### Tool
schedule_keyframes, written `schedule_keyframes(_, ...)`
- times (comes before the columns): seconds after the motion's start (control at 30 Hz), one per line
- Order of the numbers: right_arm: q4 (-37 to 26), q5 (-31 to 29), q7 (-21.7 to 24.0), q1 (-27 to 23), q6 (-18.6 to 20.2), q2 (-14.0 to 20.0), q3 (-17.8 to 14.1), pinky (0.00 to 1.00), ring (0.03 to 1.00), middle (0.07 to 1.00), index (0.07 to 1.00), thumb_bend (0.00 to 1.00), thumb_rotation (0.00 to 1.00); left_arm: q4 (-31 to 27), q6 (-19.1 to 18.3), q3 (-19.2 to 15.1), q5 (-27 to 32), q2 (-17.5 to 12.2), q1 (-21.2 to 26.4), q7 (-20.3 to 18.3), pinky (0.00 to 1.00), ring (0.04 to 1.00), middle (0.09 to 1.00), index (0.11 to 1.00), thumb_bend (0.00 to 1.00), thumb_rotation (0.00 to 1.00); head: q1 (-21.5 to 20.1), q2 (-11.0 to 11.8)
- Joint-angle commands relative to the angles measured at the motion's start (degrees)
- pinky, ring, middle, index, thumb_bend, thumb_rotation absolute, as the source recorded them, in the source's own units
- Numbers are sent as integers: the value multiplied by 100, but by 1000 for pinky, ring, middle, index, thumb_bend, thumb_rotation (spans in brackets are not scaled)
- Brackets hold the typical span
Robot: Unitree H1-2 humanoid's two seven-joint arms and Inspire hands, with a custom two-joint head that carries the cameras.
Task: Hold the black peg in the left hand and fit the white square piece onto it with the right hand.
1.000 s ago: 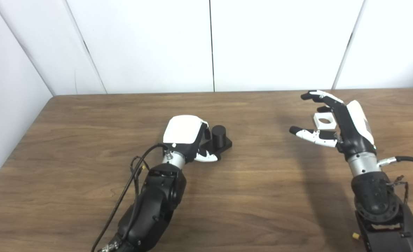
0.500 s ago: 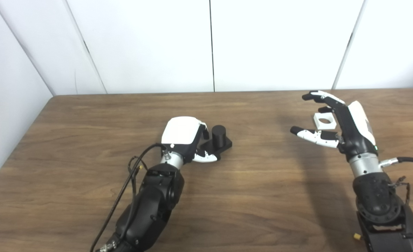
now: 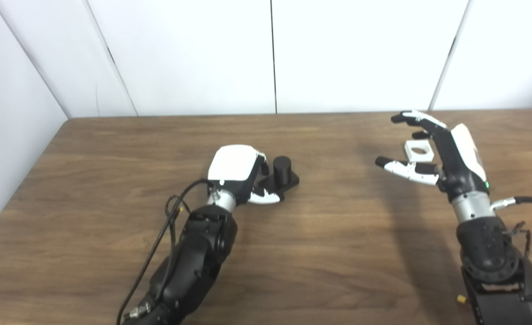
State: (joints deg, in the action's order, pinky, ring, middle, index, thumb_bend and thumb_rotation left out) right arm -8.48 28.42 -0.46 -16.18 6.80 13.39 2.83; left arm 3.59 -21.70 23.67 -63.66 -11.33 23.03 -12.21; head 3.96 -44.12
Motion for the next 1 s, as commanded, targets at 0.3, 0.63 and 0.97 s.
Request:
schedule_keyframes(0.3,-191,-9,-26,-232,-71,79,-63,716,816,830,721,681,288,139,-94,1,6,-199,41,-96,757,811,812,489,518,77,9,-17)
schedule_keyframes(0.63,-198,-24,7,-246,-70,122,-84,745,828,835,728,673,298,114,-37,-58,273,-193,15,-178,788,822,816,489,519,77,-17,-24)
schedule_keyframes(0.97,-163,-3,0,-295,-67,162,-77,740,828,833,725,668,326,28,707,-122,1580,-454,54,-552,758,807,830,490,520,79,-126,21)
